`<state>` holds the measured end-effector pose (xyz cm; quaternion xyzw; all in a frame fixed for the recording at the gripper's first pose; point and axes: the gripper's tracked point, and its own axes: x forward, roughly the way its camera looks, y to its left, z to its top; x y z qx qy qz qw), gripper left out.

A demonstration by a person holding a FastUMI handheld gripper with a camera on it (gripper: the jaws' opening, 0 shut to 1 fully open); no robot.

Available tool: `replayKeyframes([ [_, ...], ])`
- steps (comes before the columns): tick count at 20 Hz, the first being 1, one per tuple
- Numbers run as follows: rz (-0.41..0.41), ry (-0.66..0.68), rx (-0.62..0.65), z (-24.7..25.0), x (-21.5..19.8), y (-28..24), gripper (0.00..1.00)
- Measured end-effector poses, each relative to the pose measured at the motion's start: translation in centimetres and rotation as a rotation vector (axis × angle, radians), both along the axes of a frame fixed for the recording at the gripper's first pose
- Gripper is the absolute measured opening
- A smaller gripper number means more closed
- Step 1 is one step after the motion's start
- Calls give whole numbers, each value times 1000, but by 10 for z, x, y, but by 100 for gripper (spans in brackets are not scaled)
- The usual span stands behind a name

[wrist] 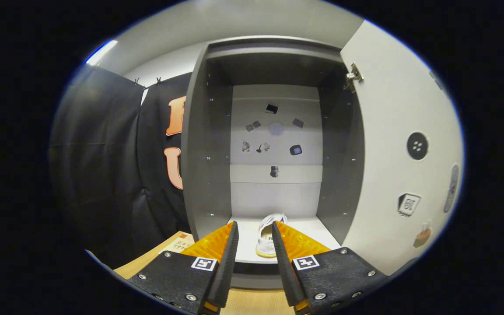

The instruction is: Open the shoe cabinet door, grab the shoes and put them into the shoe cabinet, then close the shoe cabinet door.

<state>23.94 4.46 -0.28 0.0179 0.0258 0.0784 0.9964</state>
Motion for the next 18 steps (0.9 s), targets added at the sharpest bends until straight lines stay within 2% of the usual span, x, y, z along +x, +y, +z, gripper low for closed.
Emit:
replayKeyframes([
  [5, -62, -28, -15, 24, -75, -28, 49],
  [11, -132, -27, 7, 30, -147, -62, 52],
  [18, -284, -18, 18, 28, -218, -139, 55],
])
